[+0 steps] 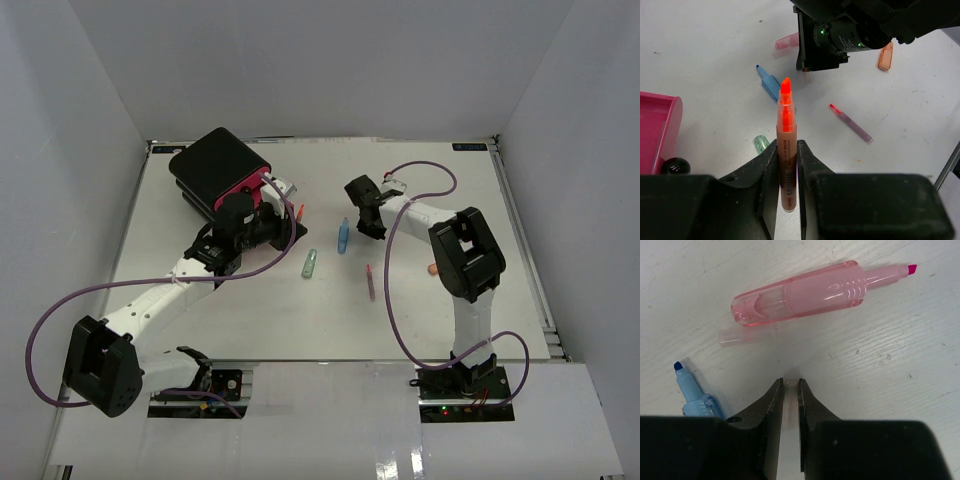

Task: Sort the stationery into containers
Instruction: Close the pen cap on the pen.

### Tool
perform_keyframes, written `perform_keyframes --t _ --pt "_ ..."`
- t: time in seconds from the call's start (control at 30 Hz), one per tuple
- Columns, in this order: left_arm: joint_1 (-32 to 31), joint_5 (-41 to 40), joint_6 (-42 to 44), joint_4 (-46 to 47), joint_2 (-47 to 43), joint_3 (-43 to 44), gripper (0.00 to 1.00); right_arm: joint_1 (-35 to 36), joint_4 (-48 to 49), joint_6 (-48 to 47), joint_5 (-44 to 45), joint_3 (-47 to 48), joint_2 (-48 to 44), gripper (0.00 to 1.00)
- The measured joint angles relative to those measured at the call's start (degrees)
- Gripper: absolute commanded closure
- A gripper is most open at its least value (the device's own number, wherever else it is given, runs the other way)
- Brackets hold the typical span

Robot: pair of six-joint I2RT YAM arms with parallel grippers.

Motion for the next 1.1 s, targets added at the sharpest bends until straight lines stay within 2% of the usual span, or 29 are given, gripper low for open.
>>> perform_keyframes --t 0.07,0.27,0.4,0.5,0.7,0.87,1.1 --pt "0.0 0.02 0.0 -0.02 0.0 0.0 0.72 0.0 0.22 -0.22 0.02 -0.24 -0.22 0.92" --pt "0.0 0.79 -0.13 0.0 0.0 0.0 0.72 0.02 5.42 -5.27 -1.92 -8.0 -6.62 0.92" --pt "0.0 3.67 -0.52 0.04 0.0 0.0 0.73 0.02 15.58 -14.25 -7.02 -19.06 -19.37 0.92" --pt "0.0 7.78 -1.38 0.5 -0.24 0.0 0.73 0.07 25.46 -22.58 -11.98 -26.21 -32.26 0.92" --pt "-0.76 16.85 -6.16 4.63 -0.28 0.59 0.73 0.07 41.48 -35.15 -22.97 -29.4 -49.57 0.92" --pt "-4.74 21.9 -8.28 7.15 2.16 4.92 0.73 0.13 50.82 -40.52 -33.64 -27.67 -53.9 0.92" --pt "-6.54 26.69 -11.63 16.96 2.86 4.17 0.73 0.39 60.65 -39.06 -44.87 -26.62 -53.64 0.92"
